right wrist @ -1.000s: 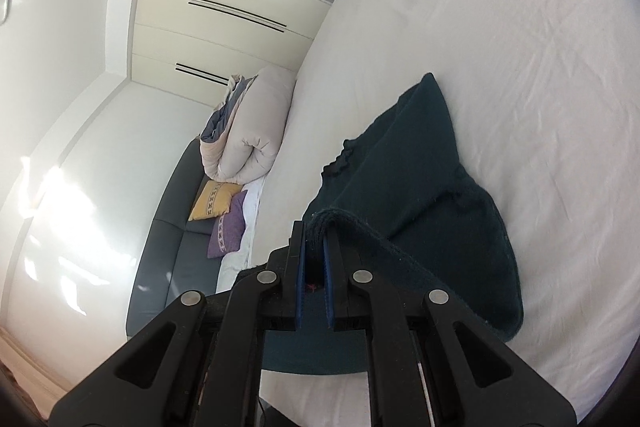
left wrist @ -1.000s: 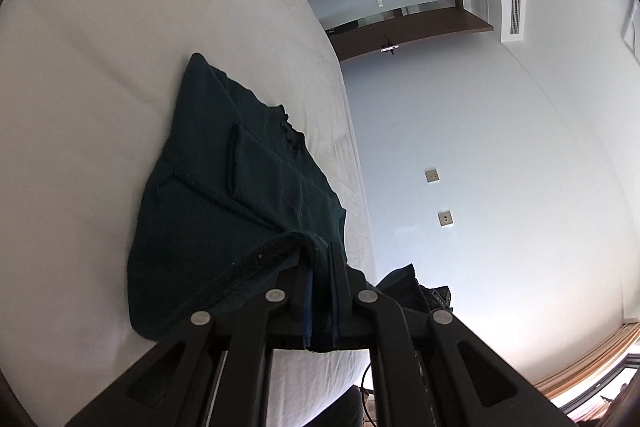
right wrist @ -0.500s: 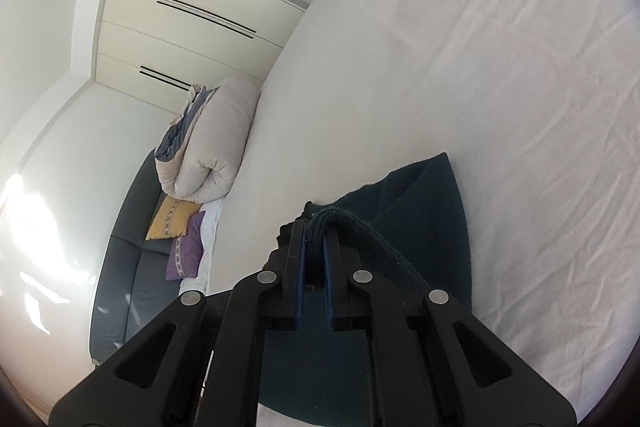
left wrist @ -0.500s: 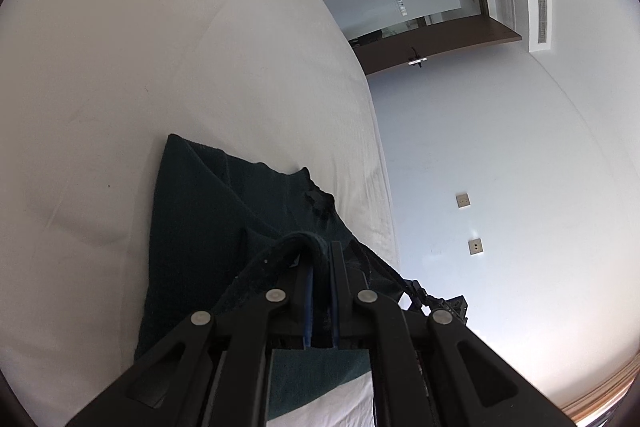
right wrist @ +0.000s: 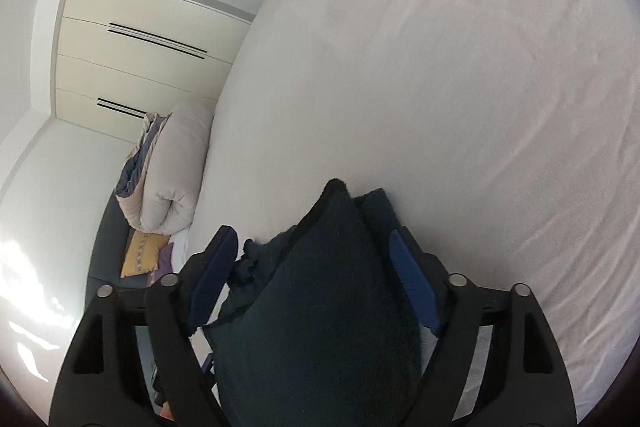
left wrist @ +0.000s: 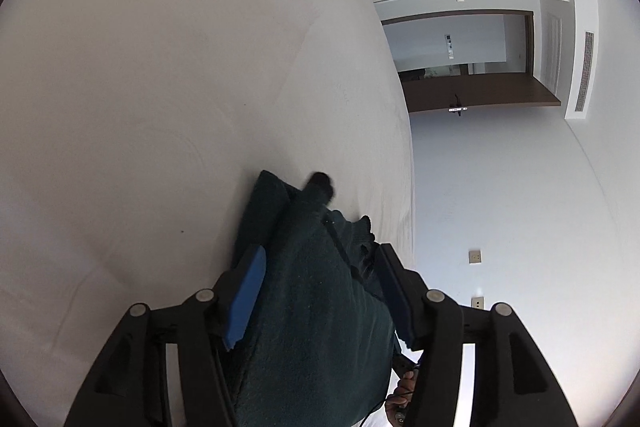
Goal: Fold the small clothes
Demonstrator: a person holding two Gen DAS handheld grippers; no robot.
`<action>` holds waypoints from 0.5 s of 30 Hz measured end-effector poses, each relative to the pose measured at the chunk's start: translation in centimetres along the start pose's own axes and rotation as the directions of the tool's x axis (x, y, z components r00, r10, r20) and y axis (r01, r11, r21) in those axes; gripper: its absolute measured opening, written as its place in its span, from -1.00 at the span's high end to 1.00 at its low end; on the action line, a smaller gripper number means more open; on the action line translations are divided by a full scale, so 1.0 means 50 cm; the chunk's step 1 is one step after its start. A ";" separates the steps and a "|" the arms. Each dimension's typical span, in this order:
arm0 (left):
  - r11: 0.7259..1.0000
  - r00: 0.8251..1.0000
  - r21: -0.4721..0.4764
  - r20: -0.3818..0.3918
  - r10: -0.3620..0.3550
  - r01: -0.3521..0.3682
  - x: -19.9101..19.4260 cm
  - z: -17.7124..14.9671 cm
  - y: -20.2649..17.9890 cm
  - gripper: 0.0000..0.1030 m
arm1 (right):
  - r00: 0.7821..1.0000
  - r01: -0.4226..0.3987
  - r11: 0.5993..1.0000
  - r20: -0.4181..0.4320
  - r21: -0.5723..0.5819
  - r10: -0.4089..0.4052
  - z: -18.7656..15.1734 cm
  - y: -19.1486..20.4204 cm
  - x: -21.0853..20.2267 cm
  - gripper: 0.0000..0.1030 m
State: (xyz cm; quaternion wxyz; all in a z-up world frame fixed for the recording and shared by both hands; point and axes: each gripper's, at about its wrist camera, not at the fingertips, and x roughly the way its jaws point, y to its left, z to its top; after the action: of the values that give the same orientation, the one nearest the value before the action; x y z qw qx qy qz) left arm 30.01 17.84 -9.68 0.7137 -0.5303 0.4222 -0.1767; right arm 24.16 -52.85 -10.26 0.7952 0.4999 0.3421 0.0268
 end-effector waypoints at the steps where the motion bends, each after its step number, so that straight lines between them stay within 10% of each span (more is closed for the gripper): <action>1: 1.000 1.000 0.012 0.010 -0.004 0.003 -0.008 -0.005 -0.005 -0.14 | 1.000 0.003 1.000 -0.002 -0.005 -0.003 -0.002 0.002 0.001 -0.55; 9: 0.953 0.992 0.277 0.034 0.119 -0.124 -0.020 -0.112 -0.096 -0.14 | 0.999 0.041 0.988 0.018 -0.148 -0.039 -0.065 0.045 -0.064 -0.55; 15: 0.832 0.951 0.476 0.037 0.306 -0.286 0.048 -0.210 -0.110 -0.14 | 0.992 0.124 0.955 0.029 -0.268 -0.121 -0.177 0.069 -0.111 -0.53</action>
State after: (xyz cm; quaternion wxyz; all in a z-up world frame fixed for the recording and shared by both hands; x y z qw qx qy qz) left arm 24.19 7.71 -6.57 0.8316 -0.2633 0.4573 -0.1729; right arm 15.90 -46.40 -6.91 0.8580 0.3652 0.3607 0.0207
